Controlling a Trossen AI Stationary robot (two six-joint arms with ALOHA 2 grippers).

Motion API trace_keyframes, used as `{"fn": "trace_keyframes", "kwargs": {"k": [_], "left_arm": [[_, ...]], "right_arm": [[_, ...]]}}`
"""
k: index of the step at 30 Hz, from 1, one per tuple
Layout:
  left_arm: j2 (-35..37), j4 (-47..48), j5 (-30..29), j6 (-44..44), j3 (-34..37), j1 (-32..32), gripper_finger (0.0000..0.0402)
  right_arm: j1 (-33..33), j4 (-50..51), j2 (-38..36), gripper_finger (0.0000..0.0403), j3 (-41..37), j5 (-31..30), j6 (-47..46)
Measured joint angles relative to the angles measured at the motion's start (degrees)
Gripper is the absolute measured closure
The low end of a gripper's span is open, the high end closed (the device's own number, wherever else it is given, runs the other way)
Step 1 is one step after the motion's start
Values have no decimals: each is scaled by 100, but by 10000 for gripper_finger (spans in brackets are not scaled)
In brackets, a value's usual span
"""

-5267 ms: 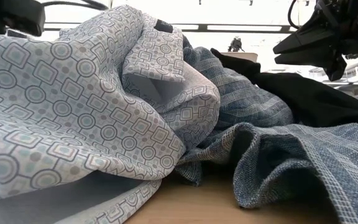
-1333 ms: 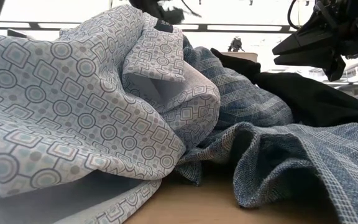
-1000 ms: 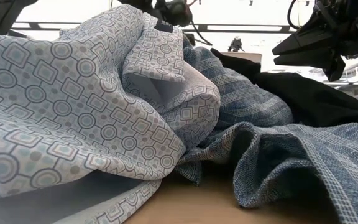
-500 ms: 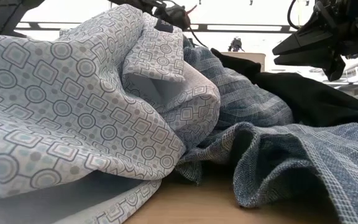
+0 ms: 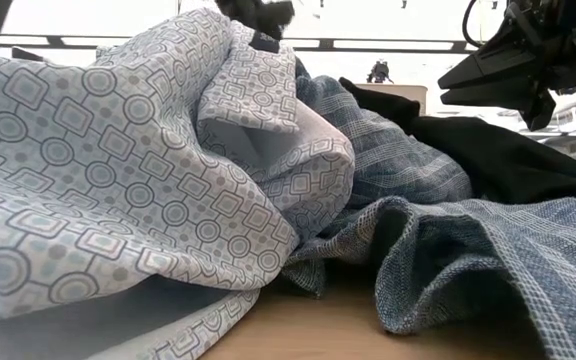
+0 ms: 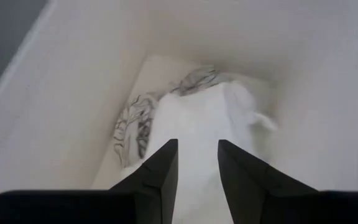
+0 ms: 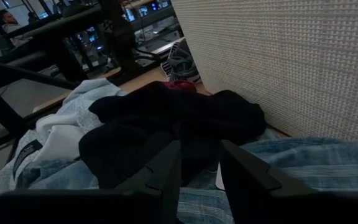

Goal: Sort clothes
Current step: Put the top left gray boxers into the laundry bin

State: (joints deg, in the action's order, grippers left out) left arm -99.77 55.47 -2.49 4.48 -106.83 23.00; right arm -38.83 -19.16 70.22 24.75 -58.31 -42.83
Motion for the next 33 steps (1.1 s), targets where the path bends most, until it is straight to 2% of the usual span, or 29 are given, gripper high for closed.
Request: {"fn": "trace_keyframes", "kwargs": {"k": [8, 12, 18, 22, 26, 28, 33], "left_arm": [[972, 993, -13, -90, 27, -375, 282], [1481, 1370, -331, -348, 252, -471, 284], [2833, 1098, -414, -943, 1760, -507, 302], [3893, 735, -926, -1363, 3022, -463, 309], [4810, 709, -1580, -1784, 3956, -313, 309], [5101, 704, -1802, -1991, 4294, -249, 309], [5341, 710, -1625, -2187, 4815, -67, 306]], "right_arm": [[0, -4, 0, 291, 0, 1, -2], [0, -7, 0, 291, 0, 1, -4], [0, -6, 0, 291, 0, 3, -4], [0, -6, 0, 291, 0, 5, -4], [0, -5, 0, 291, 0, 5, -4], [2, -6, 0, 291, 0, 5, -6], [2, -6, 0, 291, 0, 7, -64]]}}
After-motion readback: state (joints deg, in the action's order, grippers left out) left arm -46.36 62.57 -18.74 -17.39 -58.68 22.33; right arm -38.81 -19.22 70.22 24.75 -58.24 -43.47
